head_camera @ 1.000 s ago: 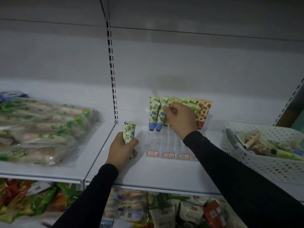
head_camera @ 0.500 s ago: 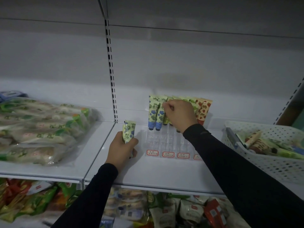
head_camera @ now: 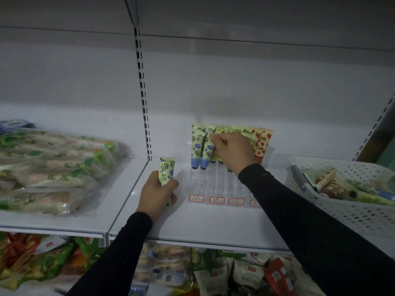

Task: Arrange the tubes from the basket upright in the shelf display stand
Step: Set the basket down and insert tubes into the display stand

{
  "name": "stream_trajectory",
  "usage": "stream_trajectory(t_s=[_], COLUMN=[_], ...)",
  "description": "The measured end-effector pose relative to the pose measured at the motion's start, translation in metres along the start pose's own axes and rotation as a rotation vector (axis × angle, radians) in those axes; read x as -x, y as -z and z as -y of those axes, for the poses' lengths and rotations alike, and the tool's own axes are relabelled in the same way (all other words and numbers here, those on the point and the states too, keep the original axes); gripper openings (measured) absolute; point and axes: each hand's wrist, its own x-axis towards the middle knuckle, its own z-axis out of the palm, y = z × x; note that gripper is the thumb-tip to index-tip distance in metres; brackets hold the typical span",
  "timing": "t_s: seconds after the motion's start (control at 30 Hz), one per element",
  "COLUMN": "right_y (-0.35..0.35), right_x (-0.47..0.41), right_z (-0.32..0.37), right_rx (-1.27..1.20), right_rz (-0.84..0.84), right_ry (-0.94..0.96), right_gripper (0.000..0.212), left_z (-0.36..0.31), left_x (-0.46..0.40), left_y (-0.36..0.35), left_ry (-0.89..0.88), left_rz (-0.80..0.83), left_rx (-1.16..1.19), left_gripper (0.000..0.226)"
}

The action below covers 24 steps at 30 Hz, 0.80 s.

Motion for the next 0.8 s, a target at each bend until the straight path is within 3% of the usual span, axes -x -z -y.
stream_trajectory(t_s=[0.6,0.8], right_y=[0.002,0.002], right_x=[0.004,0.0], right_z=[0.002,0.006], right_rx=[-0.029,0.071], right_rz=[-0.021,-0.036], right_ry=[0.006,0.054], right_gripper=[0.035,0.04], left_z=[-0.002,-0.001], left_x=[0.002,0.002], left_y=[-0.001,-0.001], left_ry=[-0.001,-0.002], left_rz=[-0.014,-0.01], left_rx=[0.008,0.01], left_gripper=[0.028,0.027])
